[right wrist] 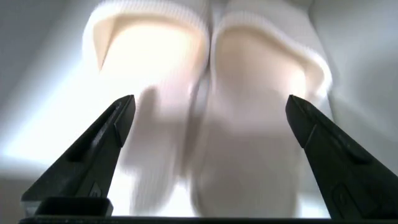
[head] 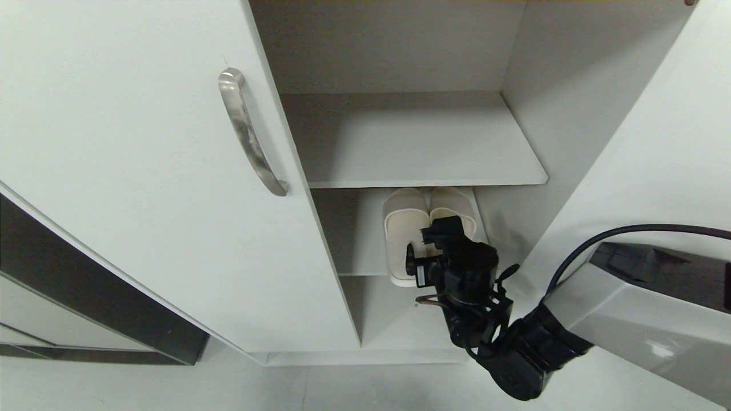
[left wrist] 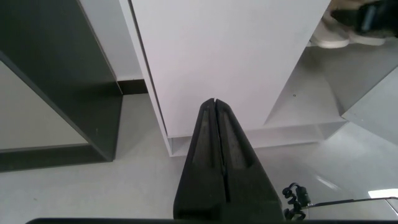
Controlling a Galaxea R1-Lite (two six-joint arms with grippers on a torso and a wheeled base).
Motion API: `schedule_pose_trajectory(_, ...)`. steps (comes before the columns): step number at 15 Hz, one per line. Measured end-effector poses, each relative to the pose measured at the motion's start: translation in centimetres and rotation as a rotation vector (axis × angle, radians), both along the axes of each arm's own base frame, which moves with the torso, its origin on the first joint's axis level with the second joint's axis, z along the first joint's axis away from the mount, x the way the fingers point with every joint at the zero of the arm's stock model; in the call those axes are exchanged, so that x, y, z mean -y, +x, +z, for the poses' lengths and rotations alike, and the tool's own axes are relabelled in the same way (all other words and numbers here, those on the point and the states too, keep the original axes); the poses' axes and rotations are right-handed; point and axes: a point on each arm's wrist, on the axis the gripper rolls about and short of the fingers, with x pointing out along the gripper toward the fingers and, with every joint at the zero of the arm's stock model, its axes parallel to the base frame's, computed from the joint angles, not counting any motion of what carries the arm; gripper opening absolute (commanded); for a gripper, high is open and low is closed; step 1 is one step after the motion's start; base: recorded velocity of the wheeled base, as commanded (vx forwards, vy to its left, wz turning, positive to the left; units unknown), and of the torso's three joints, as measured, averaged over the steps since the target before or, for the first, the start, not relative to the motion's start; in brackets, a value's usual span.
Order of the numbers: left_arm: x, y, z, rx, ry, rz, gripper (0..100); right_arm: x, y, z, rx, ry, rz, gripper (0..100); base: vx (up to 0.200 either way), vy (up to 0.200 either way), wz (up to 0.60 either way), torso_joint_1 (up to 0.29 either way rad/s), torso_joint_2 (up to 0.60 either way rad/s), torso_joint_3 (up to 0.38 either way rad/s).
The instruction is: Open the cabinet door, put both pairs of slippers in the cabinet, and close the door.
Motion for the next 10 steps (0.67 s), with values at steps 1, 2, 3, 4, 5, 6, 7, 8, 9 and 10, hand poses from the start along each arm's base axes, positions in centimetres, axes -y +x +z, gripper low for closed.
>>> schedule_pose_trajectory(1,0.0,0.0,0.0,0.0,0.0,0.0,0,0.4,-1.2,0.1,0.018,-0.01,0.03,100,0.0,0.0,0.0,0.0,0.0,0.0)
schedule_pose_trajectory(2,0.0,0.0,0.0,0.0,0.0,0.001,0,0.5,-2.5,0.4,0.046,-0.02,0.064,100,0.0,0.0,0.0,0.0,0.0,0.0)
schedule_pose_trajectory(3,0.0,0.0,0.0,0.0,-0.001,0.0,0,0.6,-3.4,0.5,0.045,-0.029,0.084,100,0.0,0.0,0.0,0.0,0.0,0.0)
schedule_pose_trajectory(4,0.0,0.0,0.0,0.0,-0.001,0.0,0,0.6,-3.7,0.6,0.042,-0.034,0.09,100,-0.2,0.0,0.0,0.002,0.0,-0.002)
schedule_pose_trajectory(5,0.0,0.0,0.0,0.0,-0.001,0.0,0,0.7,-4.0,0.7,0.042,-0.034,0.093,100,-0.2,0.0,0.0,0.007,0.0,0.002)
schedule_pose_trajectory(6,0.0,0.0,0.0,0.0,-0.001,0.0,0,0.7,-4.1,0.8,0.043,-0.033,0.097,100,-0.2,0.0,0.0,-0.002,0.0,0.007)
schedule_pose_trajectory(7,0.0,0.0,0.0,0.0,-0.001,0.0,0,0.8,-4.2,0.7,0.039,-0.036,0.098,100,-0.2,0.0,0.0,-0.002,0.0,0.002)
schedule_pose_trajectory(8,0.0,0.0,0.0,0.0,-0.001,0.0,0,0.8,-4.2,0.7,0.038,-0.037,0.1,100,-0.2,0.0,0.0,-0.002,0.0,0.002)
schedule_pose_trajectory(9,0.0,0.0,0.0,0.0,-0.001,0.001,0,0.9,-4.1,0.6,0.038,-0.037,0.097,100,-0.2,0.0,0.0,0.002,0.0,0.007)
schedule_pose_trajectory(10,0.0,0.0,0.0,0.0,-0.001,0.0,0,0.9,-4.0,0.6,0.036,-0.039,0.095,100,-0.2,0.0,0.0,0.002,0.01,0.002)
